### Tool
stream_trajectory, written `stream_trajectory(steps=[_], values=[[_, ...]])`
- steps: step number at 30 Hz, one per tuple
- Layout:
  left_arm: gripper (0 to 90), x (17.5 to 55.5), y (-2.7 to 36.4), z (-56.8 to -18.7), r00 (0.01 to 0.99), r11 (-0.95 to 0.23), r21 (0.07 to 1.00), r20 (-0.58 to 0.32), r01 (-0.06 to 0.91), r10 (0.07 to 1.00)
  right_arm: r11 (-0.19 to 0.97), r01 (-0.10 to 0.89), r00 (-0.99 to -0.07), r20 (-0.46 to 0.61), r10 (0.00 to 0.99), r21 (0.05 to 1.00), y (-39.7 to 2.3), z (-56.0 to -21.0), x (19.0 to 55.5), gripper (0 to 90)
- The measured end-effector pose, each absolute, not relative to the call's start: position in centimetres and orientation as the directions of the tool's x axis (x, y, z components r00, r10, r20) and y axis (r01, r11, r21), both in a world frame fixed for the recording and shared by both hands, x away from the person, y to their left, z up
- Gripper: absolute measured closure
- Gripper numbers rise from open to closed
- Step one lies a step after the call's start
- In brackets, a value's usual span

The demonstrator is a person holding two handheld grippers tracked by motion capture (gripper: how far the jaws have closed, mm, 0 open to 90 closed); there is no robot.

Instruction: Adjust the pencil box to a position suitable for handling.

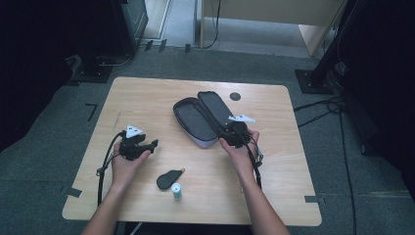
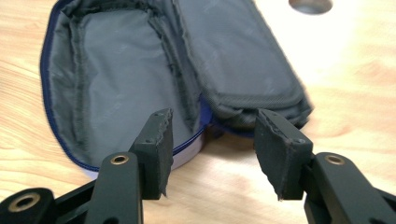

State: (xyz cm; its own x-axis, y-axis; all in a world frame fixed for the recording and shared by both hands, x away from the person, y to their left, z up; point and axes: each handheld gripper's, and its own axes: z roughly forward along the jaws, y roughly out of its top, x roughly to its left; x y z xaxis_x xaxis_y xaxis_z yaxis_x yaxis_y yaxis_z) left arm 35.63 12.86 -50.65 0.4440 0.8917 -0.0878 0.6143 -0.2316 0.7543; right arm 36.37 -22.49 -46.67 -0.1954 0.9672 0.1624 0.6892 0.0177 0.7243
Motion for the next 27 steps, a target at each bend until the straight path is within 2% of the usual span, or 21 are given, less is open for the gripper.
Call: stream_trajectory(steps=[2,6,12,15,18,20,25,27], values=[[40.1,35.6,12.8,-50.6,0.436,-0.23,0.759,-0.079,0.609,0.896,-0.003,0.695,-0.19,0.188,0.964,0.719,-22.4,-47.0,36.5,46.7],[40.9,35.5,12.8,-50.5,0.423,-0.221,0.768,-0.071,0.601,0.903,-0.062,0.727,-0.123,0.218,0.968,0.684,-22.1,-47.9,37.2,46.9],[40.9,35.5,12.7,-50.6,0.426,-0.226,0.765,-0.07,0.603,0.902,-0.044,0.74,-0.097,0.171,0.981,0.671,-21.6,-48.8,38.2,52.5],[40.9,35.5,12.7,-50.6,0.425,-0.22,0.767,-0.074,0.602,0.902,0.0,0.738,-0.11,0.12,0.987,0.675,-21.4,-48.9,38.6,65.2],[41.0,35.5,12.8,-50.5,0.424,-0.217,0.768,-0.077,0.602,0.902,0.068,0.718,-0.143,0.051,0.988,0.693,-21.3,-48.7,38.7,85.4],[41.0,35.5,12.9,-50.5,0.423,-0.213,0.77,-0.081,0.602,0.903,0.105,0.707,-0.165,0.018,0.986,0.7,-21.4,-48.6,38.9,88.5],[41.2,35.7,12.9,-50.5,0.421,-0.204,0.768,-0.092,0.606,0.902,0.133,0.65,-0.26,0.055,0.964,0.748,-21.9,-48.4,39.1,86.2],[41.2,35.8,12.8,-50.4,0.424,-0.198,0.771,-0.102,0.605,0.9,0.118,0.642,-0.262,0.073,0.962,0.757,-21.9,-48.2,39.0,70.9]])
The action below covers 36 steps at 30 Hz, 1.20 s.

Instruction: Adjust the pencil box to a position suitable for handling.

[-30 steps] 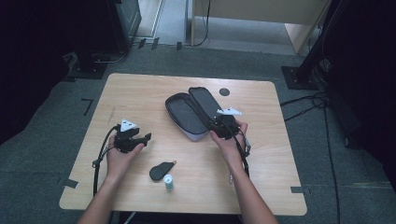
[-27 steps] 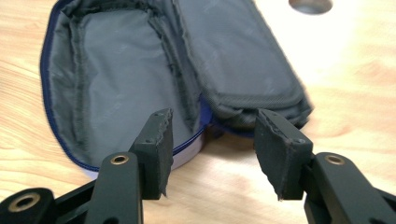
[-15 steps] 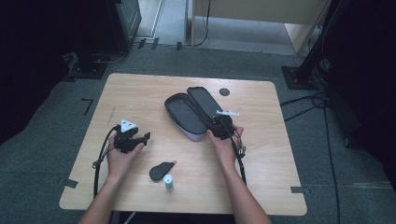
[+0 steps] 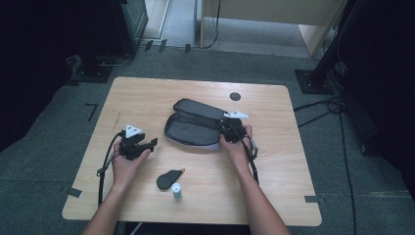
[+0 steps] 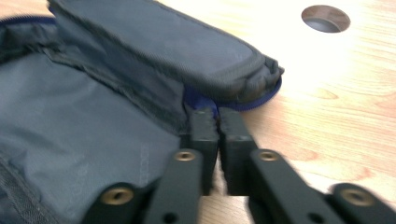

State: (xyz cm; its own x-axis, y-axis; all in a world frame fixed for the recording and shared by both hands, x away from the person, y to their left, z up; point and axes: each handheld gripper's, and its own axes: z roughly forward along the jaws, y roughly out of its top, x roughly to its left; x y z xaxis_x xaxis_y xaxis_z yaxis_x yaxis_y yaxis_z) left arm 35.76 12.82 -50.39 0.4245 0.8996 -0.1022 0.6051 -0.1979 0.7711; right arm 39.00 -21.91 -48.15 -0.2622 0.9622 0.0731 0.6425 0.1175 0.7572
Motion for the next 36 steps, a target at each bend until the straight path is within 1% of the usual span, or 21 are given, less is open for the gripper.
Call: stream_trajectory(steps=[1,4,6,7,9,10,15,17,21,24,27,30,32,33,35,36], values=[[41.1,35.8,12.8,-50.3,0.423,-0.189,0.773,-0.111,0.605,0.899,0.108,0.643,-0.25,0.075,0.965,0.759,-21.9,-48.0,38.9,65.4],[41.0,36.2,12.8,-49.8,0.424,-0.158,0.783,-0.145,0.601,0.894,0.076,0.659,-0.208,0.084,0.974,0.748,-22.0,-47.4,38.1,56.9],[41.0,36.5,12.6,-49.4,0.421,-0.13,0.792,-0.171,0.596,0.891,0.043,0.679,-0.183,0.113,0.977,0.733,-22.0,-47.4,37.7,53.8],[40.9,36.7,12.5,-49.2,0.42,-0.117,0.794,-0.184,0.596,0.889,0.025,0.708,-0.176,0.143,0.974,0.706,-21.9,-47.6,37.5,51.9],[40.8,37.1,12.1,-49.0,0.421,-0.111,0.795,-0.193,0.596,0.886,0.023,0.742,-0.178,0.164,0.97,0.67,-21.6,-48.1,37.6,51.0],[40.8,37.2,12.0,-48.9,0.424,-0.111,0.795,-0.195,0.597,0.885,0.03,0.749,-0.178,0.157,0.971,0.662,-21.5,-48.3,37.6,52.8],[41.0,37.7,10.4,-48.6,0.463,-0.123,0.792,-0.216,0.599,0.86,0.034,0.767,-0.172,0.155,0.973,0.641,-21.5,-49.3,38.5,80.0],[41.8,37.9,9.8,-48.7,0.477,-0.132,0.784,-0.226,0.606,0.849,0.046,0.753,-0.177,0.135,0.975,0.657,-21.5,-49.3,38.5,86.6],[42.7,38.2,8.9,-49.3,0.499,-0.168,0.761,-0.226,0.627,0.837,0.08,0.718,-0.233,0.131,0.964,0.692,-22.0,-49.2,38.4,88.4],[41.1,37.7,8.7,-49.2,0.533,-0.186,0.762,-0.236,0.62,0.812,0.11,0.707,-0.269,0.122,0.955,0.699,-22.5,-49.1,37.8,88.5],[40.5,36.8,8.9,-48.9,0.561,-0.198,0.776,-0.23,0.599,0.795,0.12,0.699,-0.271,0.106,0.957,0.705,-23.2,-49.2,36.7,88.6],[39.2,36.2,9.5,-48.9,0.565,-0.184,0.784,-0.242,0.593,0.789,0.077,0.702,-0.246,0.139,0.959,0.708,-24.1,-49.4,35.6,88.4],[36.6,36.0,9.9,-49.0,0.552,-0.179,0.784,-0.236,0.594,0.8,0.068,0.701,-0.245,0.15,0.958,0.71,-24.3,-49.6,35.2,86.6],[33.9,35.9,10.1,-49.0,0.537,-0.177,0.783,-0.225,0.596,0.813,0.057,0.705,-0.243,0.165,0.956,0.706,-24.3,-49.6,35.0,81.9],[29.3,35.7,10.6,-49.1,0.516,-0.159,0.78,-0.232,0.605,0.824,0.057,0.706,-0.266,0.189,0.945,0.706,-24.3,-49.5,34.8,62.7],[26.6,35.6,10.9,-49.1,0.503,-0.163,0.774,-0.222,0.612,0.836,0.062,0.699,-0.272,0.185,0.944,0.712,-24.3,-49.2,34.5,59.3]])
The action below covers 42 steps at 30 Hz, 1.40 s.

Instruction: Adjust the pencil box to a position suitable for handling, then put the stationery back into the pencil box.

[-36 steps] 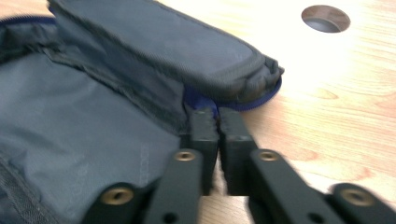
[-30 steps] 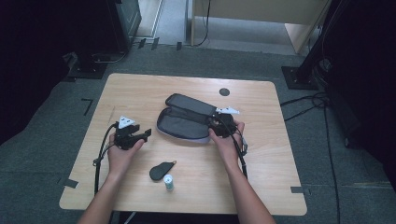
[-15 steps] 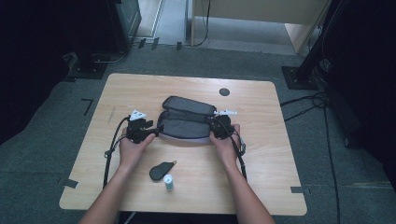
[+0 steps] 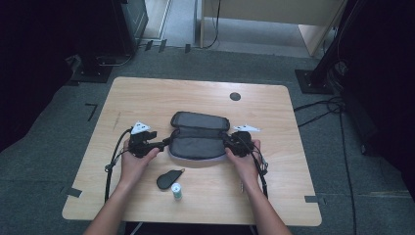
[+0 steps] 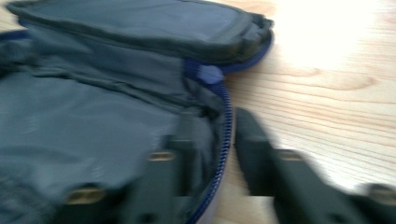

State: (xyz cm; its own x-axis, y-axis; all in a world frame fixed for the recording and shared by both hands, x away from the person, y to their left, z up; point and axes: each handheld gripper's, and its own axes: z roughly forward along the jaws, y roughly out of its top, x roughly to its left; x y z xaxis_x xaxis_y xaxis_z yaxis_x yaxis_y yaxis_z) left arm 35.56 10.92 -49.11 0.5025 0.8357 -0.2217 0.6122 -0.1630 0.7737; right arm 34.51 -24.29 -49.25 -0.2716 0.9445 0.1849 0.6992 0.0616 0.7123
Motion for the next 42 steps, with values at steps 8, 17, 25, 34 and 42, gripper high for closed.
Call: stream_trajectory(steps=[8,17,25,34,42], values=[[10.7,34.1,13.9,-50.5,0.418,-0.198,0.728,-0.133,0.656,0.899,0.062,0.635,-0.287,0.16,0.944,0.77,-27.6,-46.6,31.3,45.3],[10.4,32.4,15.9,-51.6,0.358,-0.24,0.695,-0.026,0.677,0.933,0.026,0.656,-0.251,0.185,0.95,0.754,-30.8,-48.0,27.8,51.3],[8.5,32.2,15.6,-51.8,0.356,-0.261,0.7,0.011,0.665,0.935,0.057,0.702,-0.252,0.172,0.952,0.71,-29.8,-50.1,27.3,54.3],[8.5,32.2,15.6,-51.8,0.358,-0.264,0.699,0.011,0.664,0.933,0.101,0.712,-0.247,0.113,0.962,0.695,-28.4,-51.2,27.0,60.0],[8.6,32.2,15.4,-51.9,0.368,-0.269,0.701,0.01,0.66,0.93,0.197,0.677,-0.32,0.042,0.946,0.709,-27.4,-51.4,27.1,79.6]])
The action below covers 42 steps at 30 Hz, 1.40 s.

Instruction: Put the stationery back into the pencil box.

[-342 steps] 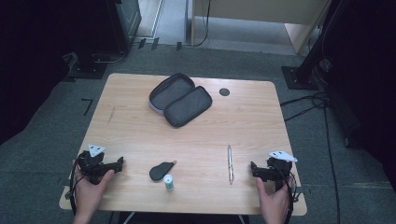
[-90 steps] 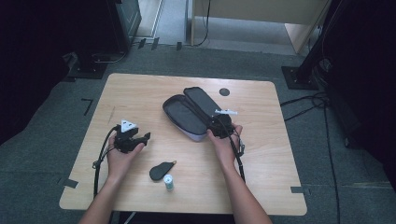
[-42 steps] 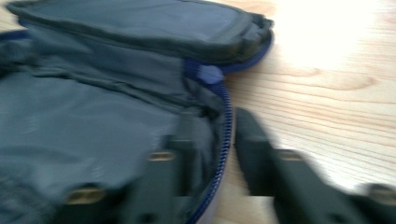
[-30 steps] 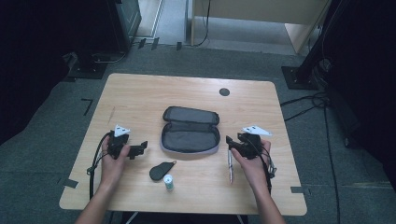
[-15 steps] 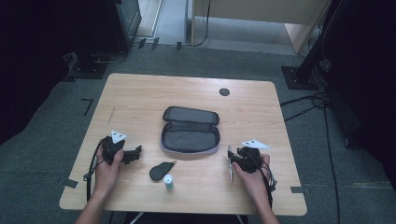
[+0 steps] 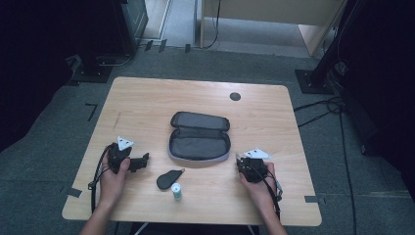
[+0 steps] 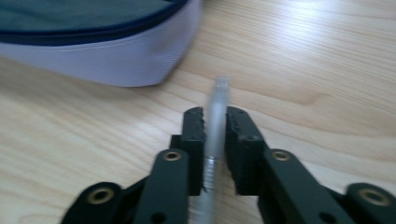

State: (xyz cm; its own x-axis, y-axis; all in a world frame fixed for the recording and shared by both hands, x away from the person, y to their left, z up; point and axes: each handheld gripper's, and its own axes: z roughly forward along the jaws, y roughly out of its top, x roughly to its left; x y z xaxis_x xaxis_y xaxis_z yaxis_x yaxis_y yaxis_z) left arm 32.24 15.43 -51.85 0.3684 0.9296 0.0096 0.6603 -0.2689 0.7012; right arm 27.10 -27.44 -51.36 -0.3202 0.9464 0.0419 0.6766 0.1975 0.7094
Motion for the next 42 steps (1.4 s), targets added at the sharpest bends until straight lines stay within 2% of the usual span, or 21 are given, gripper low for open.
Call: stream_trajectory(steps=[3,6,11,14,16,18,20,28,42], values=[[8.6,32.2,15.4,-51.9,0.373,-0.272,0.701,0.01,0.659,0.928,0.259,0.647,-0.392,0.021,0.92,0.717,-27.1,-51.4,27.1,79.3],[8.6,32.2,15.4,-51.8,0.376,-0.275,0.701,0.011,0.658,0.927,0.268,0.647,-0.389,0.008,0.921,0.714,-26.9,-51.4,26.9,75.0],[8.6,32.2,15.4,-51.8,0.386,-0.285,0.698,0.014,0.656,0.922,0.261,0.651,-0.404,0.034,0.914,0.713,-27.3,-51.4,26.8,77.1],[8.6,32.2,15.3,-51.8,0.387,-0.285,0.698,0.012,0.657,0.922,0.246,0.657,-0.378,0.029,0.925,0.713,-27.3,-51.4,26.8,71.9],[8.6,32.2,15.3,-51.8,0.388,-0.285,0.698,0.011,0.657,0.922,0.245,0.657,-0.378,0.03,0.925,0.713,-27.3,-51.4,26.8,72.7],[8.6,32.2,15.3,-51.8,0.39,-0.286,0.698,0.011,0.656,0.921,0.25,0.659,-0.371,0.018,0.928,0.71,-27.4,-51.4,26.7,79.0],[8.6,32.2,15.3,-51.8,0.392,-0.287,0.698,0.011,0.656,0.92,0.264,0.65,-0.382,0.005,0.924,0.712,-27.3,-51.4,26.7,80.1],[8.6,32.2,15.3,-51.8,0.394,-0.29,0.698,0.012,0.655,0.919,0.244,0.653,-0.397,0.051,0.916,0.717,-28.2,-51.0,26.9,80.8],[8.8,32.2,15.2,-51.8,0.4,-0.296,0.699,0.015,0.652,0.916,0.224,0.564,-0.477,0.093,0.874,0.795,-27.9,-46.2,27.5,80.8]])
